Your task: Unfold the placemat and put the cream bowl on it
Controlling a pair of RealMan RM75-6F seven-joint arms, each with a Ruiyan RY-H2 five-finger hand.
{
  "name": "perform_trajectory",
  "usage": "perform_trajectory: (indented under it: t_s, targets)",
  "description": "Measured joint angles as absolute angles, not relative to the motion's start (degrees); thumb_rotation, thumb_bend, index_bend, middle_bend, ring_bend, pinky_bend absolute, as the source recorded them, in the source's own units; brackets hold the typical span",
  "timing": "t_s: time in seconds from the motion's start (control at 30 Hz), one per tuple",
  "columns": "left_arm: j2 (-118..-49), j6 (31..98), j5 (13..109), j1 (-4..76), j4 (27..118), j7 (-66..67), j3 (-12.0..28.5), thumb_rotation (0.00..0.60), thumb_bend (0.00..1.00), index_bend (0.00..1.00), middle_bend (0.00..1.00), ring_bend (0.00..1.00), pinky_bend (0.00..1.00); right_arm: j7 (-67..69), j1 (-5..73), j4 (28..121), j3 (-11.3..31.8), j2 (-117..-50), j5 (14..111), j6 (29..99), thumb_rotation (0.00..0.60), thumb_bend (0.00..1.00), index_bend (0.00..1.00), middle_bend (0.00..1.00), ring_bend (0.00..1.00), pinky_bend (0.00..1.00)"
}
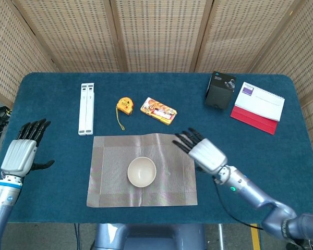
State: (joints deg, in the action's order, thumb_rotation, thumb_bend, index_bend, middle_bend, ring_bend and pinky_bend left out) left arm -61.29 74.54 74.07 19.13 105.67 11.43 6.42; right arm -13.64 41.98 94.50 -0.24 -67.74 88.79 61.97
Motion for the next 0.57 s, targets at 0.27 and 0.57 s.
perform_trajectory:
  t_s: [0.27, 0.57]
  targets:
    - [-61.87, 79.65, 79.58, 14.83, 104.69, 9.98, 3.15, 0.600, 0.00, 0.00, 0.00, 0.00, 0.00, -14.10, 26.73, 94.82, -2.60, -63.15, 85.24, 77.47, 0.600, 0.00, 0.00, 0.00, 0.00, 0.00]
    - [-61.78, 84.06, 84.79, 9.33, 102.42, 7.30, -1.59, 0.600, 0.00, 0.00, 0.00, 0.00, 0.00, -10.19, 15.10, 90.76, -3.81, -68.74, 85.87, 89.34, 0.600, 0.00, 0.00, 0.00, 0.00, 0.00]
